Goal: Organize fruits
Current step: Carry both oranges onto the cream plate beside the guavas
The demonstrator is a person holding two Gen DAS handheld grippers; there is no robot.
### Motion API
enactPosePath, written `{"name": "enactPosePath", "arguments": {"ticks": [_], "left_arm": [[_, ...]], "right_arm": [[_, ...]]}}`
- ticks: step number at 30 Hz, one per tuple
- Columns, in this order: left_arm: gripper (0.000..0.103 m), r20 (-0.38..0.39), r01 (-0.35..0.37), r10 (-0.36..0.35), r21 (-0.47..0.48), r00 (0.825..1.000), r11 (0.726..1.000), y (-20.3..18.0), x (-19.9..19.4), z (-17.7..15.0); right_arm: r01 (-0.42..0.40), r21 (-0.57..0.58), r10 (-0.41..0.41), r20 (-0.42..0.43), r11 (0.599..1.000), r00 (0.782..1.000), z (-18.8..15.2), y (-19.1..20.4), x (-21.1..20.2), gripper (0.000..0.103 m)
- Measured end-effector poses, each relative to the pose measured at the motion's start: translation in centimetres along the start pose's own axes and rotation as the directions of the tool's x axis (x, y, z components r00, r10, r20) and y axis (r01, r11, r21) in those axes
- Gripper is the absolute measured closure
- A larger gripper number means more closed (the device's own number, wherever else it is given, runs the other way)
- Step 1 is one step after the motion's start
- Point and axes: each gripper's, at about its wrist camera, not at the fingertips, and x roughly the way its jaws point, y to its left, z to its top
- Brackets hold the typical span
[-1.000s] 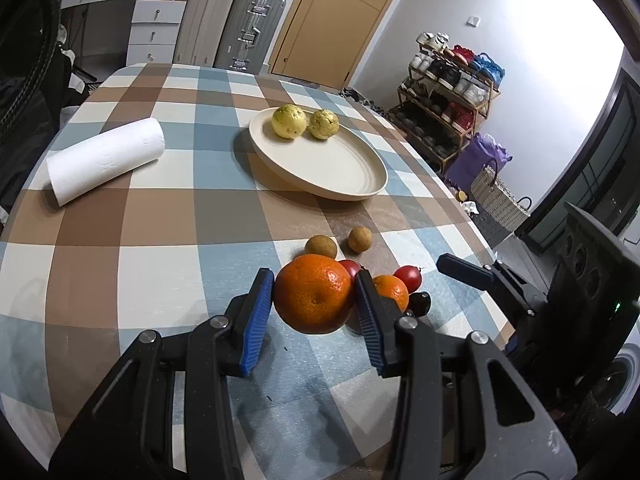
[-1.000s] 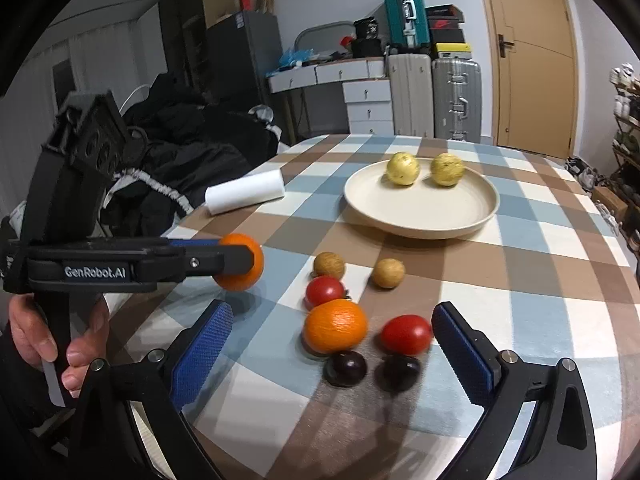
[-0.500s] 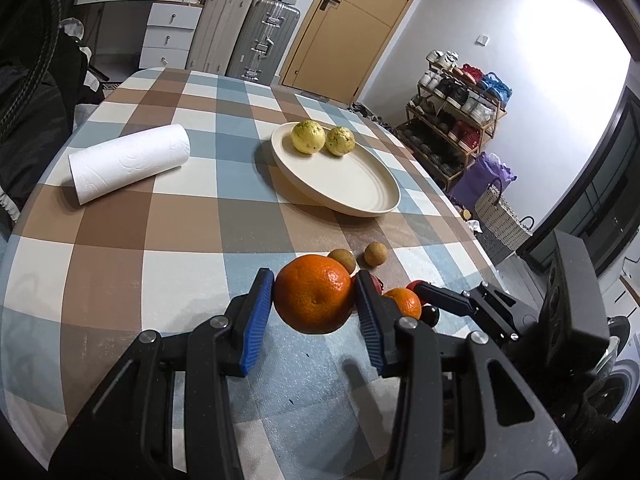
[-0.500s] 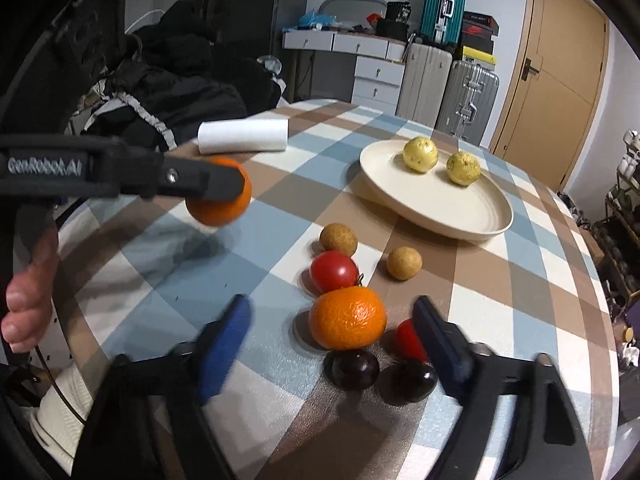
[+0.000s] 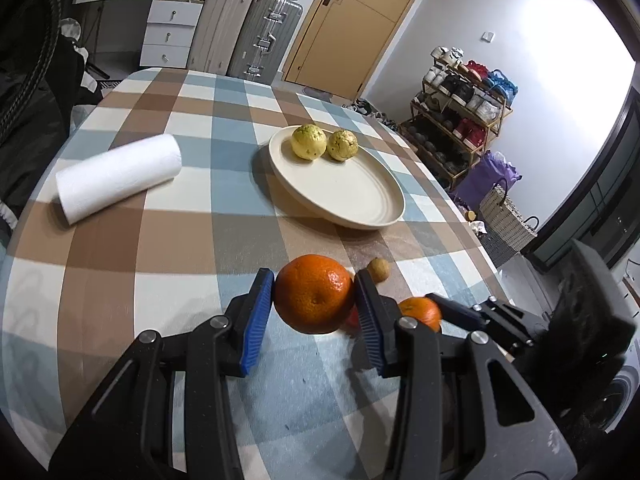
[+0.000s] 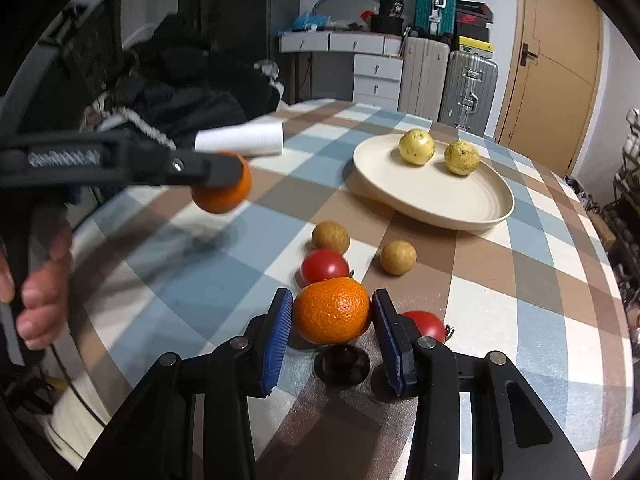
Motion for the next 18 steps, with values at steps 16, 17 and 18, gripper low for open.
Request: {"name": "enactPosePath", "arguments": {"ticks": [16, 17, 18], "left_arm": [[0.064, 0.001, -0.040, 0.040, 0.015, 0.999, 0.999, -1.3, 4.7, 7.2], [0.064, 0.003, -0.041, 0.041, 0.014, 0.999, 0.999, -1.4, 5.1, 7.8], [0.064, 0.005, -0.040, 0.040, 0.012, 0.999, 0.999, -1.4, 5.6, 8.6]], "right_arm": [[-0.108, 0.133, 0.081, 0.192, 0.985, 0.978, 5.1, -6.4, -3.3, 0.061], [-0.111, 0.136, 0.083, 0.196, 0.984, 0.977, 5.7, -7.0, -3.1, 0.061], [-0.112, 0.139, 0.083, 0.199, 0.984, 0.976, 6.1, -7.5, -3.1, 0.061]]}}
